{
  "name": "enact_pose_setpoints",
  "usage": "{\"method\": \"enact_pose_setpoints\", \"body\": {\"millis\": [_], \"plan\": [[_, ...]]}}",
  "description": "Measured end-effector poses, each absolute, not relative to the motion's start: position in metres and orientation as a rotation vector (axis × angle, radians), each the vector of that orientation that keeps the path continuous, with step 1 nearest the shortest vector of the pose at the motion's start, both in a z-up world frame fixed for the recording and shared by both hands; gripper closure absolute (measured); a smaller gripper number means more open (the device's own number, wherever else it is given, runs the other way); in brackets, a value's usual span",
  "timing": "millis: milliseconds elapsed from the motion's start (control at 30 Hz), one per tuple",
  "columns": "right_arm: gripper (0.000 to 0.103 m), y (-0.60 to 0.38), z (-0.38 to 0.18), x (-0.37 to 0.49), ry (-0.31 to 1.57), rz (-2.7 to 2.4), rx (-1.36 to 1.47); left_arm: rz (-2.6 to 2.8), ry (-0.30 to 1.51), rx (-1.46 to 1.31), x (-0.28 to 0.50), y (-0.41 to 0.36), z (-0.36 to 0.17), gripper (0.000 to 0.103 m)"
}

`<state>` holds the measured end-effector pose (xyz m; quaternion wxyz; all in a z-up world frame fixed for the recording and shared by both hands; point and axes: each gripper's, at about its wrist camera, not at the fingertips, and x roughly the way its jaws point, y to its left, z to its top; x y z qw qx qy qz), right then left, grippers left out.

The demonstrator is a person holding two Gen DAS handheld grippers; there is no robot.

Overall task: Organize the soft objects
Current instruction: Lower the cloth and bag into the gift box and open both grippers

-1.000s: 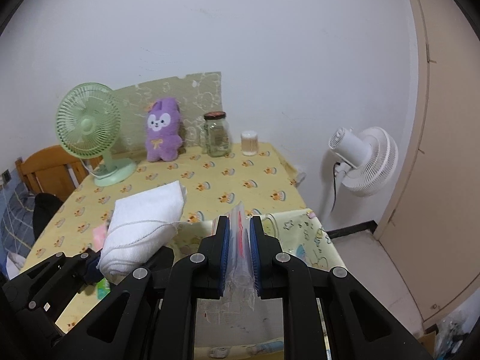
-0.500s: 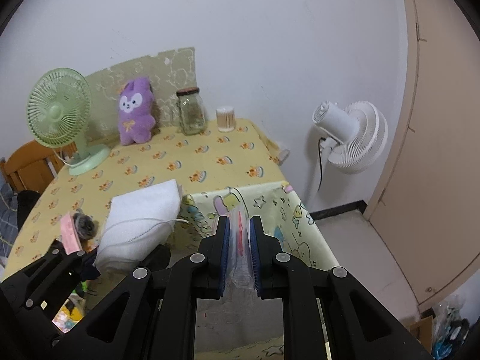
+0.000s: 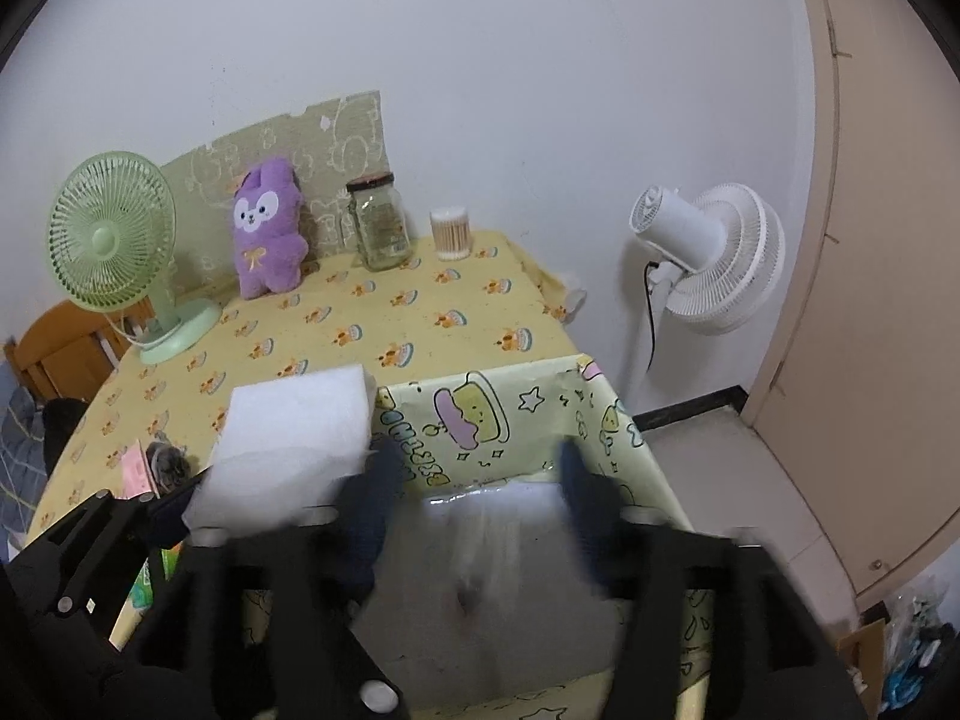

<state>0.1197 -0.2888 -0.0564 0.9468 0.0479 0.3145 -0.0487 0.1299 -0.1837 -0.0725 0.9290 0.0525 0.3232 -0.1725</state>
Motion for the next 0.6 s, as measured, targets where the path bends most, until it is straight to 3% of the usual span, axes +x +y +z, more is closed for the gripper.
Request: {"method": "enact_pose_setpoints", "body": {"millis": [67,600], "plan": [[0.018,-0.289,-0.054,0.116,0.629,-0.126,0.098,-0.361,0.662,0.107,0.127,-0.183,-0.07,0.016],[0.013,-0.273,-0.028,0.083,0.593,-0.134,0.083,-0.365,0.624,0.082,0.097,-0.167,-0.047,0.012]]}}
